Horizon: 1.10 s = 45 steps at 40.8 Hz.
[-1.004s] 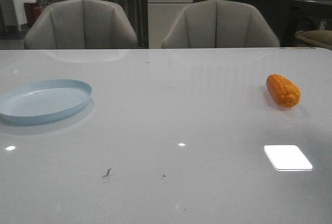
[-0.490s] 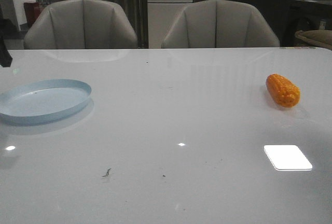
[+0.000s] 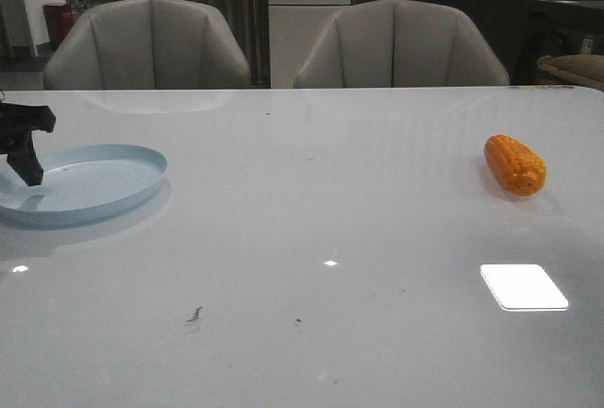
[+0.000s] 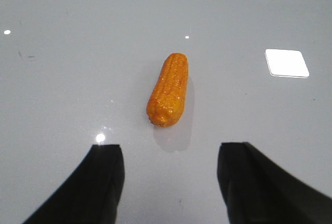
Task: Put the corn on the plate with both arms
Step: 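Grip the rim of the light blue plate with the left gripper and lift it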
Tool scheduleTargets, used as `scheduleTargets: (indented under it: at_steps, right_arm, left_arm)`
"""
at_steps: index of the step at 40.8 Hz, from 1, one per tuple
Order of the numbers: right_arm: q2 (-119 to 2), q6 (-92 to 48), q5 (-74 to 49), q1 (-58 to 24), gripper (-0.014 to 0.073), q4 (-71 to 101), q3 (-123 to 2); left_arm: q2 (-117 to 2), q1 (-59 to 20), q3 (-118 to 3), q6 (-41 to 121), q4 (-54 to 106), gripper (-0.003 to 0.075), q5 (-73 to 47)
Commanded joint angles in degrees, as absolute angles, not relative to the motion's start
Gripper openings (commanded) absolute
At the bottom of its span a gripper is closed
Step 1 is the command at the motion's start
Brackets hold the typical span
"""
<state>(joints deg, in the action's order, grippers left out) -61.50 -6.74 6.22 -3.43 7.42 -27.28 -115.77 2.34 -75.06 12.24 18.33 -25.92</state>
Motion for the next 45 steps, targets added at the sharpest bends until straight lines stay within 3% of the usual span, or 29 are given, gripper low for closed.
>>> scheduleTargets:
  at_steps: [1,6,11,34,45]
  right_arm:
    - [-60.7,-7.04,10.53,-3.05,0.0508,6.91,-29.47]
    - [-60.7,-7.04,10.53,-3.05,0.0508,6.91,-29.47]
    - [-60.7,-7.04,10.53,-3.05,0.0508,6.91,-29.47]
    - [-60.7,-7.04,10.53,-3.05,0.0508,6.91,-29.47]
    - [-60.7,-7.04,10.53,-3.05,0.0508,6.91,-29.47]
  left_arm:
    - [-113.21,2.26,-76.78,11.6,19.72,0.0413,-23.68]
    - [-113.21,2.26,-76.78,11.6,19.72,0.0305,-23.68]
    - [-113.21,2.26,-76.78,11.6,19.72,0.0087,-23.76]
    - [-113.21,1.96,-90.88,11.6,32.91,0.0094,-34.71]
    - [-113.21,-4.21,-97.31,11.6,34.65,0.0094,-37.59]
